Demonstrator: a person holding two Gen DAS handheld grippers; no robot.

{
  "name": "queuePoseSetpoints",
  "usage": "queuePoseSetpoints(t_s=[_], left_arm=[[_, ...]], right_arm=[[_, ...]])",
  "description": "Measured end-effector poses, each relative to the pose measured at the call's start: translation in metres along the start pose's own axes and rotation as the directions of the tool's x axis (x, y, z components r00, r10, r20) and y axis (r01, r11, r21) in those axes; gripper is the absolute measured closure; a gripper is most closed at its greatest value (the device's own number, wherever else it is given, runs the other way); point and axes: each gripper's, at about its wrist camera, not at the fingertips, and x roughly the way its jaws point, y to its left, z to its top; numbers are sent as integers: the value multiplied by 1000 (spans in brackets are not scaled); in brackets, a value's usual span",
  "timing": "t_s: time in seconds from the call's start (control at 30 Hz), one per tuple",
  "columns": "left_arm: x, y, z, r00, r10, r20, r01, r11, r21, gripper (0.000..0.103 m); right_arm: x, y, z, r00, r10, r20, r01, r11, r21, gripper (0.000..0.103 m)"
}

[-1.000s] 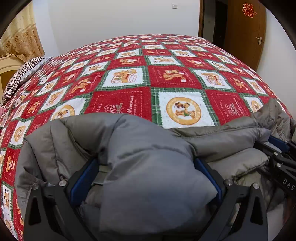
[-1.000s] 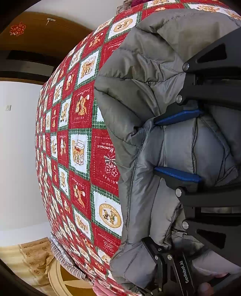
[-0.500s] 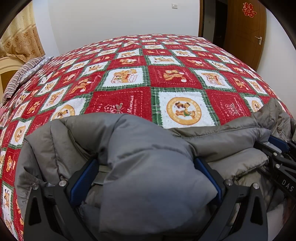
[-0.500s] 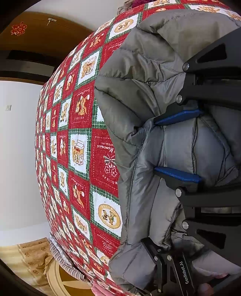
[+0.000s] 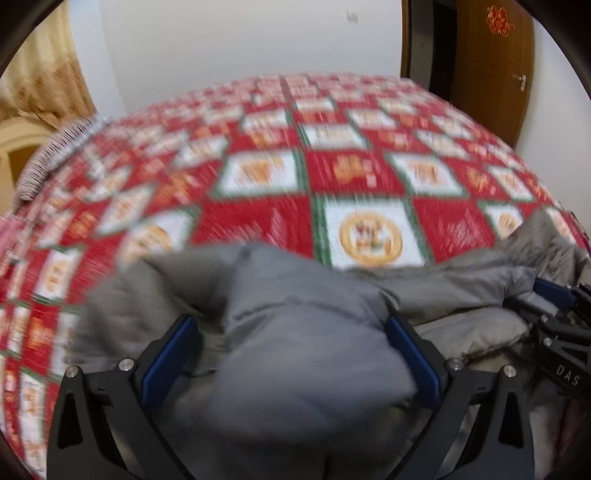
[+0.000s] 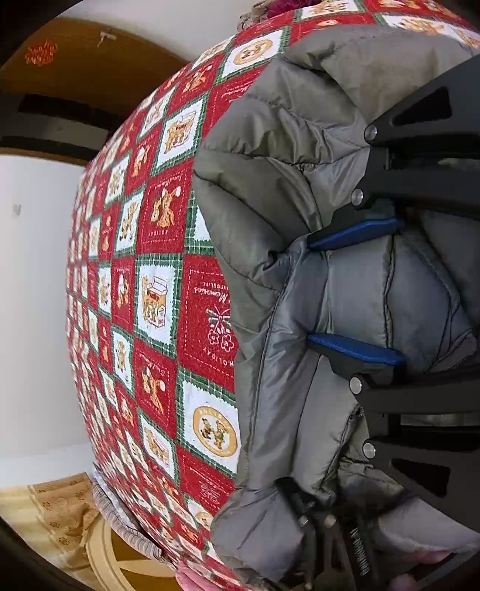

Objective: Fold large clothes

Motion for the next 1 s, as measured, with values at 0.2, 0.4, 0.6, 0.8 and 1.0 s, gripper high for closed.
queuePoseSetpoints(t_s=[0.2,0.4,0.6,0.8,1.0], left_arm=[[-94,39,-30,996,-34,83,33,999,22,0],[-152,87,-129,999,-2,33,1,999,45,0],[-171,96,-226,997,53,-58,-49,997,60,0],[-196,111,-278,997,4,-82,-7,999,-35,0],[-215,111,-313,997,-10,-72,8,1000,-25,0]], right_arm=[[-70,-40,-17,998,34,53,-38,997,72,33],[-129,-84,-117,998,62,9,-63,992,110,33],[-175,-112,-207,999,53,-4,-52,982,184,33],[-204,-115,-287,1000,29,-11,-27,983,184,33],[-238,-114,-340,998,52,28,-56,982,182,32]])
